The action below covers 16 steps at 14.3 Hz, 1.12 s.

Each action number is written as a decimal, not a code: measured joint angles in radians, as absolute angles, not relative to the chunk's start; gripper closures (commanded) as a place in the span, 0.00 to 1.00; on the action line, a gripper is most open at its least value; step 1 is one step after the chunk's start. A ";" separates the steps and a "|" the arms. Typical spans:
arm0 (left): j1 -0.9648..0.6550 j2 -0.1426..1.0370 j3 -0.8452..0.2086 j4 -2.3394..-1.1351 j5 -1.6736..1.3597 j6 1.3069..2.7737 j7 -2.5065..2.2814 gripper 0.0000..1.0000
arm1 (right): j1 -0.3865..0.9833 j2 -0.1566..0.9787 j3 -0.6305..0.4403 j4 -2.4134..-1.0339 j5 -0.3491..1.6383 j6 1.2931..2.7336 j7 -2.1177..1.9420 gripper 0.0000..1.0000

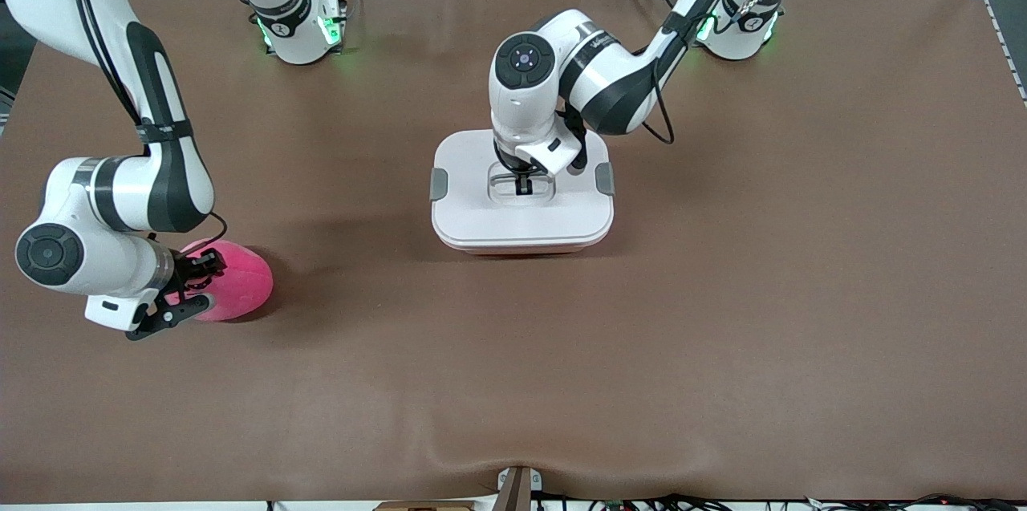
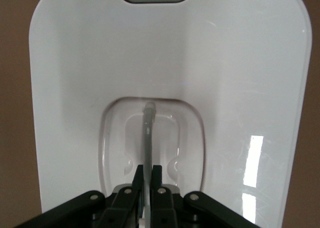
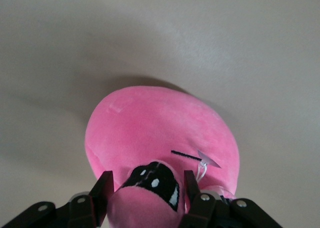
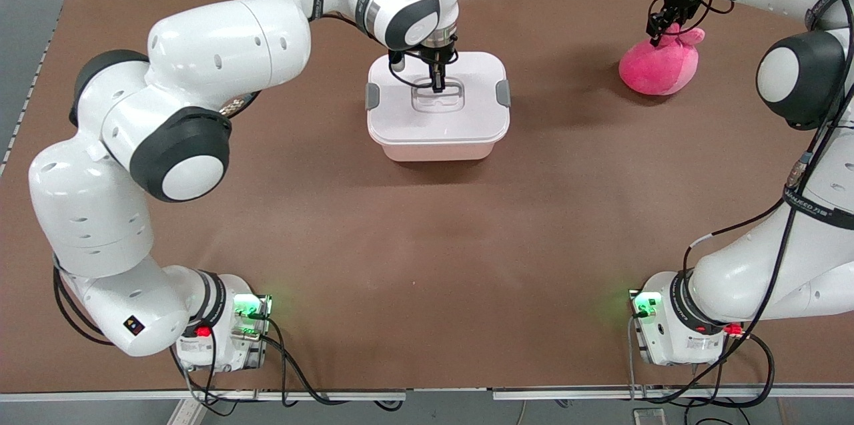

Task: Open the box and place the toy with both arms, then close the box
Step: 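Lift the lid off with the left gripper while the right gripper lifts the plush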

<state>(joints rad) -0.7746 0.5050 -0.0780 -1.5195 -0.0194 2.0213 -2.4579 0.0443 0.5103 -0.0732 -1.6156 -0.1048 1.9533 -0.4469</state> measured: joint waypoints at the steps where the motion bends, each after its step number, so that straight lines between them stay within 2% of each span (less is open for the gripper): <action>1: -0.775 0.498 -0.078 -1.519 -0.019 2.017 -2.458 1.00 | 0.045 0.510 -0.073 -1.609 -0.105 1.936 -0.447 0.67; 2: -0.774 0.493 -0.077 -1.519 -0.019 2.016 -2.458 1.00 | 0.046 0.510 -0.072 -1.602 -0.105 1.926 -0.449 0.85; 4: -0.771 0.484 -0.075 -1.519 -0.019 2.016 -2.458 1.00 | 0.045 0.510 -0.073 -1.593 -0.105 1.916 -0.488 1.00; 10: -0.713 0.460 -0.067 -1.516 -0.018 2.004 -2.418 1.00 | 0.045 0.510 -0.072 -1.576 -0.105 1.917 -0.621 1.00; 16: -0.595 0.438 -0.065 -1.515 -0.017 1.965 -2.311 1.00 | 0.120 0.502 -0.061 -1.449 -0.111 1.916 -0.756 1.00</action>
